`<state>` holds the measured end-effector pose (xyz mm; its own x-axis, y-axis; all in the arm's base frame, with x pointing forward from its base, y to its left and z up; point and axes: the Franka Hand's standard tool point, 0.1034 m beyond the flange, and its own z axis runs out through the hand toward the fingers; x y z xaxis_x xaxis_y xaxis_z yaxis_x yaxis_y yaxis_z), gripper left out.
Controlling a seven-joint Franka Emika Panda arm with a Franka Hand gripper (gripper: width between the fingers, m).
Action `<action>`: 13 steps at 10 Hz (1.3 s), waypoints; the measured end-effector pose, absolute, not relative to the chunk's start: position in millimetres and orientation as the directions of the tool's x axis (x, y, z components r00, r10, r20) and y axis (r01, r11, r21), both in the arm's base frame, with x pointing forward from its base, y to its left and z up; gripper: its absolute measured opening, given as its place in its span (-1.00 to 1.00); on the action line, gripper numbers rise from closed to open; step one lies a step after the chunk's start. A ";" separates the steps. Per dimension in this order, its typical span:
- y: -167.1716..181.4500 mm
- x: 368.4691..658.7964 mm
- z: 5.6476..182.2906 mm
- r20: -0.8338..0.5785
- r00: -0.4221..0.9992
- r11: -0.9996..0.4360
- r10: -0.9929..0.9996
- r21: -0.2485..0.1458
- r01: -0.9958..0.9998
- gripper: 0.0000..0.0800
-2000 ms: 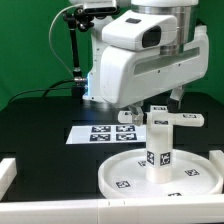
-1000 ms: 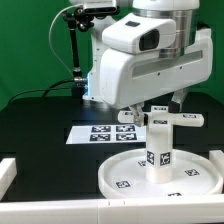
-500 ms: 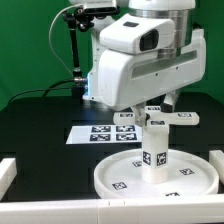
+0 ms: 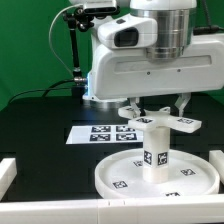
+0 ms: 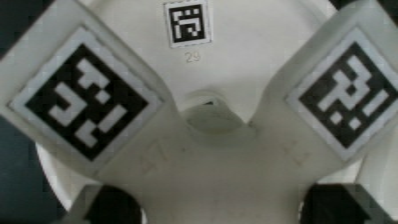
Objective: Assemble round table
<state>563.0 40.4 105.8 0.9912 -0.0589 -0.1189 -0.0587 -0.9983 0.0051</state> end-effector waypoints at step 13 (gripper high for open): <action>50.6 564.6 112.2 -0.036 0.026 -0.026 -0.999 0.005 -1.000 0.11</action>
Offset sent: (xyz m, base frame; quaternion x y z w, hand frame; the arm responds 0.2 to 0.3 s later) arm 0.0000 0.0000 0.0000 0.0000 0.0000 0.1938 0.9810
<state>564.6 50.6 112.2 0.0258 -0.9990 -0.0365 -0.9996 -0.0260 0.0051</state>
